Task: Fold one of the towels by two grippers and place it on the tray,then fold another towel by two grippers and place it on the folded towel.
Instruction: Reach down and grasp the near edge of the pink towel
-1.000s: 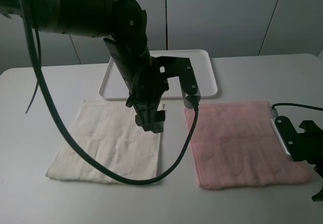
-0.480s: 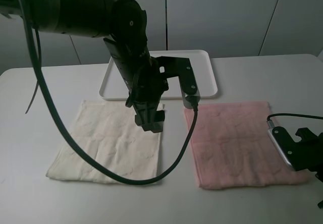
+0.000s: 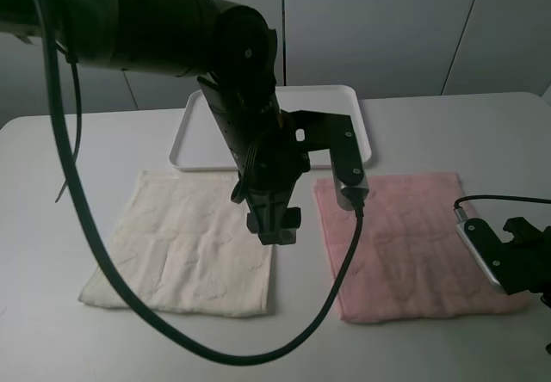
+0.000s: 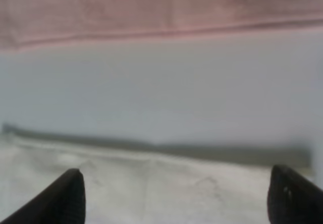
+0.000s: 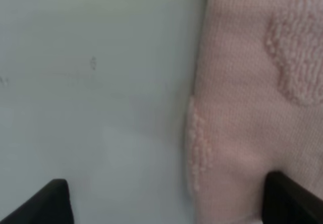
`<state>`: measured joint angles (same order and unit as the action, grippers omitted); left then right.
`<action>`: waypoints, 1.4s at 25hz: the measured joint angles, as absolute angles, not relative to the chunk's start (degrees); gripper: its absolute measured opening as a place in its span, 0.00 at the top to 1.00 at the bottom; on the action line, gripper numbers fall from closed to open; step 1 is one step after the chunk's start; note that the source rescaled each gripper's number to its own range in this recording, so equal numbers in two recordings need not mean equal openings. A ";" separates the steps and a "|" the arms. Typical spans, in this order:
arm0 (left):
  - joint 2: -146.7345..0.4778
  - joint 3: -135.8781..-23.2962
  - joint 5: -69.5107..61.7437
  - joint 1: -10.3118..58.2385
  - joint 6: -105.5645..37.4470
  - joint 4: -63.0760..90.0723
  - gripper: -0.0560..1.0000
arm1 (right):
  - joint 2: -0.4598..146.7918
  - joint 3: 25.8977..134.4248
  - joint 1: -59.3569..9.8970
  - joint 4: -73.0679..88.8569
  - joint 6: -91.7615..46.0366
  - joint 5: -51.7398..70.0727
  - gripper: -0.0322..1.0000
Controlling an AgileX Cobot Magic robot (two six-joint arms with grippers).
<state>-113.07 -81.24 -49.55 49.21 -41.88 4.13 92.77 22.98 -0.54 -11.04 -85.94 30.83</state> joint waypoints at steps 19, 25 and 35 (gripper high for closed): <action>-124.45 -86.28 -50.64 66.39 -30.53 3.91 0.07 | 92.77 22.98 -0.54 -11.42 -84.79 30.61 0.17; -129.30 -92.29 -54.85 66.83 -28.54 3.44 0.07 | 92.77 22.98 -0.54 -11.42 -84.79 30.61 0.17; -131.61 -93.30 -54.84 67.65 -26.11 1.41 0.07 | 92.77 23.10 -0.54 -11.42 -84.62 30.61 0.17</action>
